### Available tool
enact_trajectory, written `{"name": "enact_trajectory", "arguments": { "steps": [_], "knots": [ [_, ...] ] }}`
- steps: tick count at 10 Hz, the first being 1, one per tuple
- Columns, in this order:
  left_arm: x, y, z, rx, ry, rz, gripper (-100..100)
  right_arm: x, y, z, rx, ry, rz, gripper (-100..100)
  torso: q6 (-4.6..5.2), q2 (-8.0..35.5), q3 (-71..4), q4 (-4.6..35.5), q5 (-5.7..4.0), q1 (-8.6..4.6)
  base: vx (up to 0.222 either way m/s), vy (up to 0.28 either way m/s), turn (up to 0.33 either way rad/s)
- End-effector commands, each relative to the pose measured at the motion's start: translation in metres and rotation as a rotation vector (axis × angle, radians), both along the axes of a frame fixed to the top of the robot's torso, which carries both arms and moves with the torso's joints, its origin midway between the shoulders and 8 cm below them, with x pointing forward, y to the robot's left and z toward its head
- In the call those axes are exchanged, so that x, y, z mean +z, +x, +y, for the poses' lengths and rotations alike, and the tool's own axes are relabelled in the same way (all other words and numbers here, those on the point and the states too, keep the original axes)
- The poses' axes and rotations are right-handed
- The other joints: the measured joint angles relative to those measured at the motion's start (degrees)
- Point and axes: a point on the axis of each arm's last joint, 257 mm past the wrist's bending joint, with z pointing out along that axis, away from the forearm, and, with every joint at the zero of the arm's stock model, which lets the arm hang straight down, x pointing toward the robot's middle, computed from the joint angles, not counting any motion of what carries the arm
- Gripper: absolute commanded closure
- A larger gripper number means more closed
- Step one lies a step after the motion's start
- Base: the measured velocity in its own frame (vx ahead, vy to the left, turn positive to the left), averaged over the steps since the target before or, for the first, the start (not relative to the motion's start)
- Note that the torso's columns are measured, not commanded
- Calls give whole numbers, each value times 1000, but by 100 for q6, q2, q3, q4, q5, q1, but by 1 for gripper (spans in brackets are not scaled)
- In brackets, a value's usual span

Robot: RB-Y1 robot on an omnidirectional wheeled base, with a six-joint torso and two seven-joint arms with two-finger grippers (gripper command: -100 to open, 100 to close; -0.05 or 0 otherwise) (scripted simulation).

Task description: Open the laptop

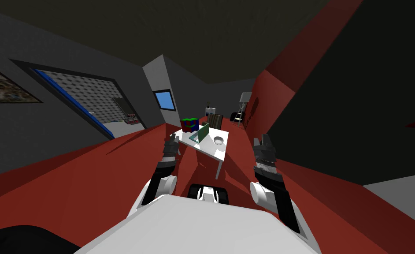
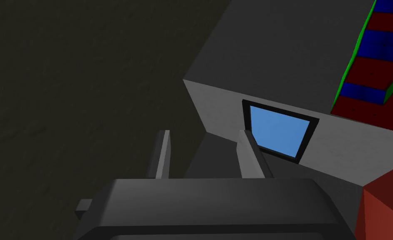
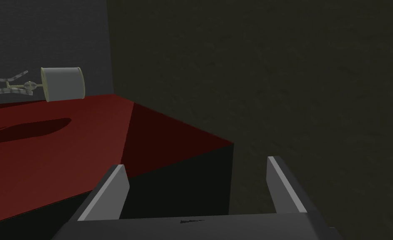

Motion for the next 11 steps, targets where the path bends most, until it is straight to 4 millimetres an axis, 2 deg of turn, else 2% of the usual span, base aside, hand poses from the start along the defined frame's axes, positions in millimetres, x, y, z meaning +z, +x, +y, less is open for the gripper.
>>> {"name": "enact_trajectory", "arguments": {
  "steps": [1, 2, 4, 11],
  "knots": [
    [0, 0, 0, 0, 0, 0, 0, 0, 0, 0, 0, 0, 0, 0, 0, 423, -846, 423, 0, 0, 0, 0, 0],
    [-2, 2, -4, -21, 34, 15, -100, 0, 0, 0, 0, 0, 0, 0, 0, 846, -1692, 846, 0, 0, 10, 2, -20],
    [-5, 6, -10, -51, 80, 43, -100, 0, 0, 0, 0, 0, 1, 0, 0, 1090, -2200, 1090, 1, 4, 15, 9, -41],
    [-20, 24, -22, -108, 168, 162, -100, 0, 0, 0, 0, 0, 1, 0, 0, 1111, -2231, 1114, 0, 1, 31, 20, -70]
  ]
}}
